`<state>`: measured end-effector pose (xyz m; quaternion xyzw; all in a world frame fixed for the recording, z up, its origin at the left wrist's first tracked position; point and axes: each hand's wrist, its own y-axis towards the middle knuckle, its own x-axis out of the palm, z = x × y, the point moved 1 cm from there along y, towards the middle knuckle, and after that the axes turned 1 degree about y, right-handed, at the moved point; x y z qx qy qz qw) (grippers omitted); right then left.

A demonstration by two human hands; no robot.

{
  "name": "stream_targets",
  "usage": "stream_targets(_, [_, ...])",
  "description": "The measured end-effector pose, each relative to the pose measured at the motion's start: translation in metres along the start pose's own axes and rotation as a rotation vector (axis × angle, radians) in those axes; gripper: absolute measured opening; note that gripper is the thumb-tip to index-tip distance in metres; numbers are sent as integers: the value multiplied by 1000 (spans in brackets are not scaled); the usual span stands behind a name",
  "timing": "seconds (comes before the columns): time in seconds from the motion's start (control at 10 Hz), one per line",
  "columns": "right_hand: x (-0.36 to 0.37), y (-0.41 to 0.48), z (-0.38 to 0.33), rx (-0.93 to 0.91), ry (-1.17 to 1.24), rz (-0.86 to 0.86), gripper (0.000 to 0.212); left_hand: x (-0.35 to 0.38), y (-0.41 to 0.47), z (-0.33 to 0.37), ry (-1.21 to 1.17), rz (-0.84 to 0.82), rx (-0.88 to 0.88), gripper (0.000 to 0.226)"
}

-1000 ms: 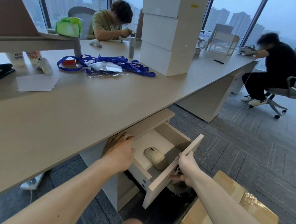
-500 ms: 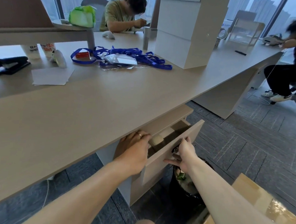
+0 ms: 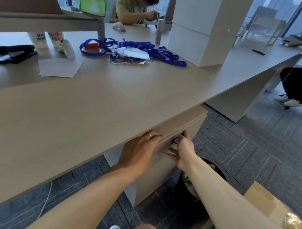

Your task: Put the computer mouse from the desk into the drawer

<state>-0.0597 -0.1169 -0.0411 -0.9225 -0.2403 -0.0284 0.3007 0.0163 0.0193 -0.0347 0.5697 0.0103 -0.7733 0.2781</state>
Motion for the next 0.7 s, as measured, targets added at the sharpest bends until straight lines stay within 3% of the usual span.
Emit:
stream_targets(0.3, [-1,10,5,5,115,-68,54,5,0,-6,-52,60,62,66])
stream_targets(0.5, [-7,12,10,24,152,-80,55,3,-5,1,64,116,81,67])
stream_targets(0.6, [-10,4,3,41,49,-75,54,5,-7,3,81,136,75,70])
stream_targets(0.7, [-17,-15,-25,-15,-212,20,53,1,-9,7,106,64,10,82])
